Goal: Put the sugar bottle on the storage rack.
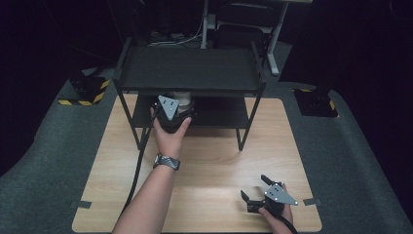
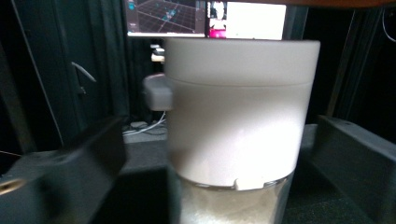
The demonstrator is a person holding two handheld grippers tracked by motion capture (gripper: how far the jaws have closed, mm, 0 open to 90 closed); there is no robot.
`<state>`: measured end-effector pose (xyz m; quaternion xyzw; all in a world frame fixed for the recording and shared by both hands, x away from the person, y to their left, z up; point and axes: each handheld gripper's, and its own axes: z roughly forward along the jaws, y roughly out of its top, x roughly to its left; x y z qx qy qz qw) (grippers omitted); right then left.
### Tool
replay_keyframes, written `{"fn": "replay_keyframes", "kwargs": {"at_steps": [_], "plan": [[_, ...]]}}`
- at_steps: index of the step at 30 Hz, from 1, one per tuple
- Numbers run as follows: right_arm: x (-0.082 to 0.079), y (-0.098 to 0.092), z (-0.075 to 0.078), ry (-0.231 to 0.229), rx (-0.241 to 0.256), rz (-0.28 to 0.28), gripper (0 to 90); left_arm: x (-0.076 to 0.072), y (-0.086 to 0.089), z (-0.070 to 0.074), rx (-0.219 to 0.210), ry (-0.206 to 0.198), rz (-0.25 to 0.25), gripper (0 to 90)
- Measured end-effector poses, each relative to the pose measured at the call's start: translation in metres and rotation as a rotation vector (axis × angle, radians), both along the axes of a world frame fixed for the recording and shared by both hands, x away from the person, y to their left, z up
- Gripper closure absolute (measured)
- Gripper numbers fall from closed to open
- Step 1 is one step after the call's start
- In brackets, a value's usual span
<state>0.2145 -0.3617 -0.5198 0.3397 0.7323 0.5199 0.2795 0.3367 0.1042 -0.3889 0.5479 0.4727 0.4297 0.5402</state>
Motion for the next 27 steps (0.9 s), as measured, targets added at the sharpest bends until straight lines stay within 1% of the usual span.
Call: {"fn": "replay_keyframes", "kwargs": {"at_steps": [3, 5, 7, 10, 12, 14, 19, 27], "plan": [[0.0, 0.0, 0.0, 0.0, 0.0, 0.0, 0.3, -0.009, 0.006, 0.001, 0.013, -0.007, -0.01, 0.5], [0.0, 0.0, 0.0, 0.0, 0.001, 0.001, 0.3, -0.016, 0.014, 0.0, 0.011, -0.013, -0.036, 0.5], [0.0, 0.0, 0.0, 0.001, 0.001, 0.0, 0.3, -0.026, 0.02, -0.002, 0.006, -0.024, -0.053, 0.5], [0.0, 0.0, 0.0, 0.002, 0.001, -0.001, 0.3, -0.038, 0.028, -0.006, 0.007, -0.036, -0.068, 0.5], [0.0, 0.0, 0.0, 0.001, 0.001, -0.002, 0.3, -0.046, 0.031, -0.009, 0.009, -0.043, -0.068, 0.5], [0.0, 0.0, 0.0, 0.002, 0.0, -0.004, 0.3, -0.054, 0.036, -0.013, -0.004, -0.056, -0.076, 0.5], [0.0, 0.001, 0.0, 0.002, -0.002, -0.006, 0.3, -0.073, 0.046, -0.022, 0.007, -0.076, -0.09, 0.4], [0.0, 0.001, 0.001, 0.001, -0.005, -0.006, 0.3, -0.1, 0.062, -0.046, -0.01, -0.077, -0.108, 0.4]]}}
